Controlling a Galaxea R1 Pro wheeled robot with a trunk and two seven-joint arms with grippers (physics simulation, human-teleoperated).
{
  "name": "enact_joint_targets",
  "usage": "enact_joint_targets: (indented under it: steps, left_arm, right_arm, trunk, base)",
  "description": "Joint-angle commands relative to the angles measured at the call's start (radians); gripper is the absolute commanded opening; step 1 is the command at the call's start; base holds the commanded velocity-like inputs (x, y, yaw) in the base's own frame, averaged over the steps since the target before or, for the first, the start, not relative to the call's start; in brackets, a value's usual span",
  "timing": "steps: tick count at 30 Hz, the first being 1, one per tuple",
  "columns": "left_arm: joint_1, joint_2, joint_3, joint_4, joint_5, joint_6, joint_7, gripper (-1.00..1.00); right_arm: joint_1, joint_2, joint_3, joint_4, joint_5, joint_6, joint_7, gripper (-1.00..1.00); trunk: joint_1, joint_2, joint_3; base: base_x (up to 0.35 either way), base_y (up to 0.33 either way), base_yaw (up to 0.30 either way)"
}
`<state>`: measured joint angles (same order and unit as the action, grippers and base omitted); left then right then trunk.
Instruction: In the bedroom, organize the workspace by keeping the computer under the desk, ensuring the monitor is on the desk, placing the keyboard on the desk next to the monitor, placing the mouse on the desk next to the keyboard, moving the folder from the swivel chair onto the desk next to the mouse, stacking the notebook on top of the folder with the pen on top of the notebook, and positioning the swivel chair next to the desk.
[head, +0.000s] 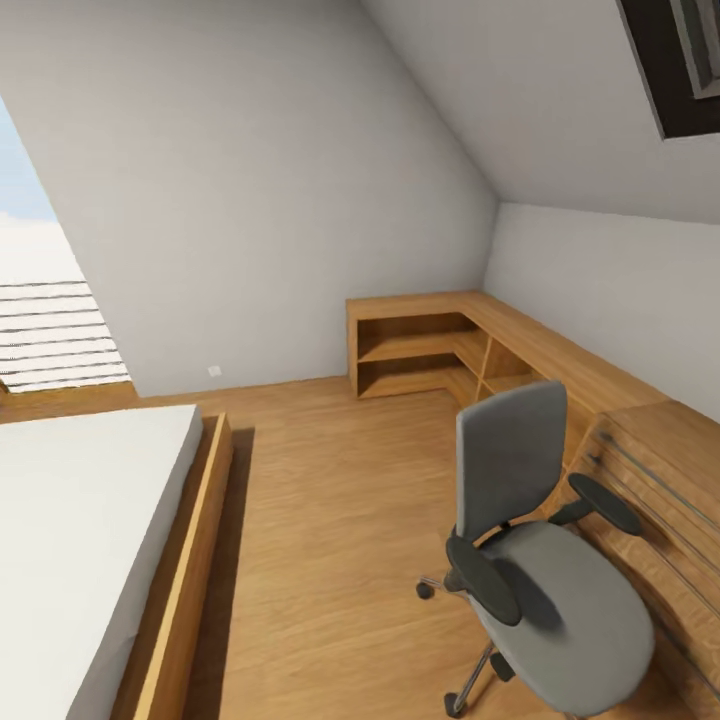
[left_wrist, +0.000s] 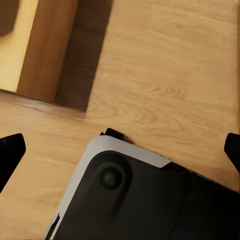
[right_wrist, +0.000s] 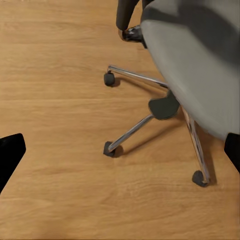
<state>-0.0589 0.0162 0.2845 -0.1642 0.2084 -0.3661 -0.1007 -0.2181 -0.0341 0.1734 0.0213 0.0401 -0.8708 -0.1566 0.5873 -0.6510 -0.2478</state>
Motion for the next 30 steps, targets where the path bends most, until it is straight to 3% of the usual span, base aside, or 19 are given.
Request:
enact_joint_targets:
  steps: [1, 17, 30]
  left_arm:
    - [-0.001, 0.000, 0.002, 0.002, 0.011, -0.002, -0.010, 1.00]
    - [-0.001, -0.012, 0.004, 0.002, 0.011, -0.001, -0.010, 1.00]
    - [-0.001, -0.015, 0.002, 0.005, 0.010, -0.001, -0.010, 1.00]
  right_arm:
    - [-0.001, 0.000, 0.008, 0.002, 0.004, -0.003, -0.010, 1.00]
    - [-0.001, 0.000, 0.006, 0.002, 0.004, -0.001, -0.011, 1.00]
    - [-0.001, -0.002, 0.006, 0.002, 0.004, -0.001, -0.011, 1.00]
  trunk:
    - [0.001, -0.001, -0.001]
    - [0.001, -0.001, -0.002]
    - [0.001, -0.001, 0.003]
  base:
    - [0.271, -0.027, 0.095]
    - [0.059, -0.005, 0.239]
    - [0.296, 0.000, 0.112]
